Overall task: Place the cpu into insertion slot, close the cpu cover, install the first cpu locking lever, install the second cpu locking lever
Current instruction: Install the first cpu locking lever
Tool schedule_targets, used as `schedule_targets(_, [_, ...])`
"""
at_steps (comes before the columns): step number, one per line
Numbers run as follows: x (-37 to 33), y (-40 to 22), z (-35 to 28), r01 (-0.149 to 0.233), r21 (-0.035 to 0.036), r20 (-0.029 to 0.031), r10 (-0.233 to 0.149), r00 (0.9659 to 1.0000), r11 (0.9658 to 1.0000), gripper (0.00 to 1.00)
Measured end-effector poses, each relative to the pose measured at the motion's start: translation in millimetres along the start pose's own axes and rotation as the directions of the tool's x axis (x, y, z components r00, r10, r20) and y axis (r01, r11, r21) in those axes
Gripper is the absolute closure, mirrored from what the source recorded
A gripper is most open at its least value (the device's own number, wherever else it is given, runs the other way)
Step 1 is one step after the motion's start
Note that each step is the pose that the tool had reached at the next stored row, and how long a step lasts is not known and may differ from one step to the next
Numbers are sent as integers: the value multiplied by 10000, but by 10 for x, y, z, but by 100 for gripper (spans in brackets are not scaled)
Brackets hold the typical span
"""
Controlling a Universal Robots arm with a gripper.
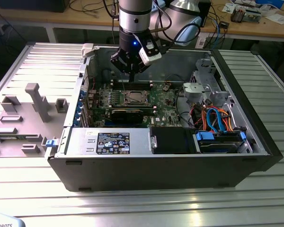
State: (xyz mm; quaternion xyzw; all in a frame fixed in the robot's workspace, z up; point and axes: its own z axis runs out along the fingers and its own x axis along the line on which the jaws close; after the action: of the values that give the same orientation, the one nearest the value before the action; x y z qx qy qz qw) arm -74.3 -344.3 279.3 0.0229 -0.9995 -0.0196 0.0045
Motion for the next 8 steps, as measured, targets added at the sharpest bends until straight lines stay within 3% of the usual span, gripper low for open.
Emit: schedule_targets(8, [0,0,0,0,-1,0,0,10000,10000,89])
